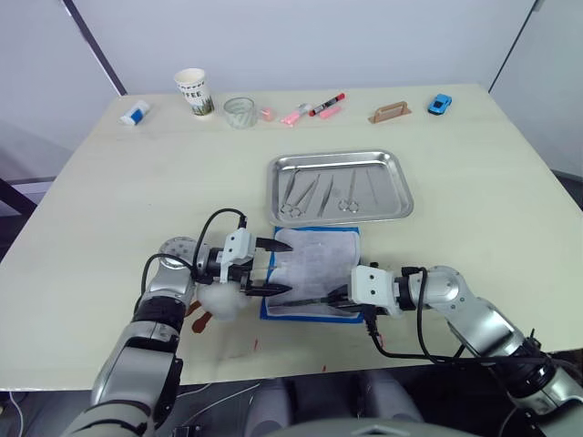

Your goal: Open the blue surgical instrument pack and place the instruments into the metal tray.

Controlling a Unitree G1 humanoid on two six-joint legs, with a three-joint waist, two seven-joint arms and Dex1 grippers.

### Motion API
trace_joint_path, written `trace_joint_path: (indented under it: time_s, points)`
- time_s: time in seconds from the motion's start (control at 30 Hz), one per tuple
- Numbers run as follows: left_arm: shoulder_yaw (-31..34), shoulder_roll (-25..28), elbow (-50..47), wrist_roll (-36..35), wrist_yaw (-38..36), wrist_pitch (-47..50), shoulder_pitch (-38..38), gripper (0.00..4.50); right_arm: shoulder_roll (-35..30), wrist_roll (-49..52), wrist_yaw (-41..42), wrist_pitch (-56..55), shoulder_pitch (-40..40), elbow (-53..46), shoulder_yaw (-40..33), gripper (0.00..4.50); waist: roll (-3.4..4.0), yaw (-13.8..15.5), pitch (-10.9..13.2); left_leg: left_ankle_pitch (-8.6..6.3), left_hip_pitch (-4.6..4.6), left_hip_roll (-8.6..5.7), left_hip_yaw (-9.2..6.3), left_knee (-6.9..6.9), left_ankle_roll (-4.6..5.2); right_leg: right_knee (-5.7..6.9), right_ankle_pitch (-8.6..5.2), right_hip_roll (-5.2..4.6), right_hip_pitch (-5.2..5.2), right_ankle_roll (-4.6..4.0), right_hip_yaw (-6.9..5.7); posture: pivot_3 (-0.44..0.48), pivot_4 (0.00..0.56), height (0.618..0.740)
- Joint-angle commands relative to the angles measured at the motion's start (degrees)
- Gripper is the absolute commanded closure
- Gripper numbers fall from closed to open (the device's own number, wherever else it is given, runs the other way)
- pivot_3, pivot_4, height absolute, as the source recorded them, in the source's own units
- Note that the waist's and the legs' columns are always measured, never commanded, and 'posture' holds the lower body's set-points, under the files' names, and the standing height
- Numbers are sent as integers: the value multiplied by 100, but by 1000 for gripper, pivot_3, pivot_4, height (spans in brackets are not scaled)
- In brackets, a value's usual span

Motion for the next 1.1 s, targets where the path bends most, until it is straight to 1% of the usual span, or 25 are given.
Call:
trace_joint_path:
  time_s: [0.03, 0.37, 0.63, 1.1]
  points:
    - [-227, 73, 279, 322, -172, 35, 233, 0, -211, -170, 187, 339, -27, -57, 136, 4450, 0, 3, 0, 0, 0, 0, 0, 0, 0, 0, 0, 0, 0, 0, 0, 0, 150, 740]
    - [-246, 52, 311, 314, -162, 14, 218, 0, -419, -49, 316, 1053, -238, -795, 114, 4450, 0, 23, 1, 0, -6, 0, -2, 0, 0, -3, 0, -2, -2, 0, -2, 0, 150, 740]
    - [-258, 35, 372, 332, -171, -5, 167, 0, -607, 34, 300, 1283, -304, -1143, -1, 4450, 0, 23, 1, 0, -7, -1, -2, 0, 0, -4, -1, -2, -2, 0, -3, 0, 150, 740]
    - [-271, 3, 458, 347, -172, -31, 111, 0, -977, 243, 371, 1356, -246, -1623, -221, 4450, 0, 34, 2, 0, -8, -1, -5, 1, 0, -3, -1, -2, -2, 0, -6, 0, 150, 740]
